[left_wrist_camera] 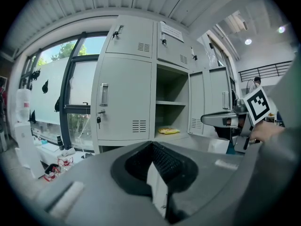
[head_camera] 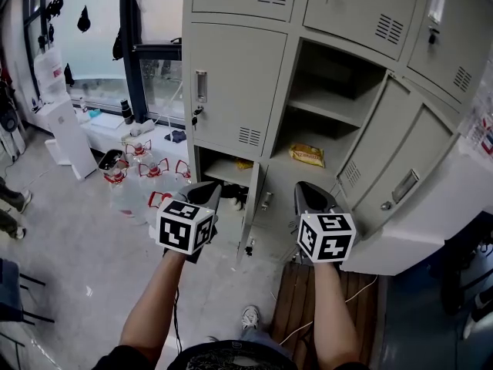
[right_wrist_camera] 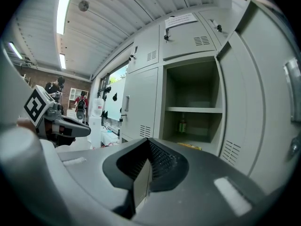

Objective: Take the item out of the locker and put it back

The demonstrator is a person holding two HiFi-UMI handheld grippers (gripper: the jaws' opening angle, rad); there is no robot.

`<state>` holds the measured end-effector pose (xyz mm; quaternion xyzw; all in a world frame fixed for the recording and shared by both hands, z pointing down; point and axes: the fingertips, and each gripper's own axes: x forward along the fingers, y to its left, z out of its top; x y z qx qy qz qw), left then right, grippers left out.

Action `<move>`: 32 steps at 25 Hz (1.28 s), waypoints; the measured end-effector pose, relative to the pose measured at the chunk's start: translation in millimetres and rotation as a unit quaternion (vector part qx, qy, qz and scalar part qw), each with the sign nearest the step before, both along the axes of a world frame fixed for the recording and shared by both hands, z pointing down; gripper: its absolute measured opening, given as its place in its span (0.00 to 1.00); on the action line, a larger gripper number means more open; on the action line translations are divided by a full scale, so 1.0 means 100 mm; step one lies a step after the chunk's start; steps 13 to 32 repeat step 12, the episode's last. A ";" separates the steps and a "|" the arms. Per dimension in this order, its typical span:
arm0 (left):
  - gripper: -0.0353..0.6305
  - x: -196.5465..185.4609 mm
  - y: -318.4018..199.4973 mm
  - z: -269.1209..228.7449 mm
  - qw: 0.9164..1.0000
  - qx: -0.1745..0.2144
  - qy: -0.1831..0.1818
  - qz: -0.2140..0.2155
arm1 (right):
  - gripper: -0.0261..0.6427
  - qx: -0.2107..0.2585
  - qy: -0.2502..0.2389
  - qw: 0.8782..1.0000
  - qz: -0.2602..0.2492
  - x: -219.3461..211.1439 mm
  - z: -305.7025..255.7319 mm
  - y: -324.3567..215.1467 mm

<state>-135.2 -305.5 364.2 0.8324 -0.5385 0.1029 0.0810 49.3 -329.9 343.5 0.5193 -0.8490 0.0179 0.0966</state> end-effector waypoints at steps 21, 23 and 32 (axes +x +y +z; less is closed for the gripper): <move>0.05 -0.02 0.01 -0.04 1.000 0.003 -0.001 0.000 | 0.08 0.005 -0.004 1.000 -0.003 -0.05 -0.04 0.03; 0.05 -0.02 0.01 -0.04 1.000 0.003 -0.001 0.000 | 0.08 0.005 -0.004 1.000 -0.003 -0.05 -0.04 0.03; 0.05 -0.02 0.01 -0.04 1.000 0.003 -0.001 0.000 | 0.08 0.005 -0.004 1.000 -0.003 -0.05 -0.04 0.03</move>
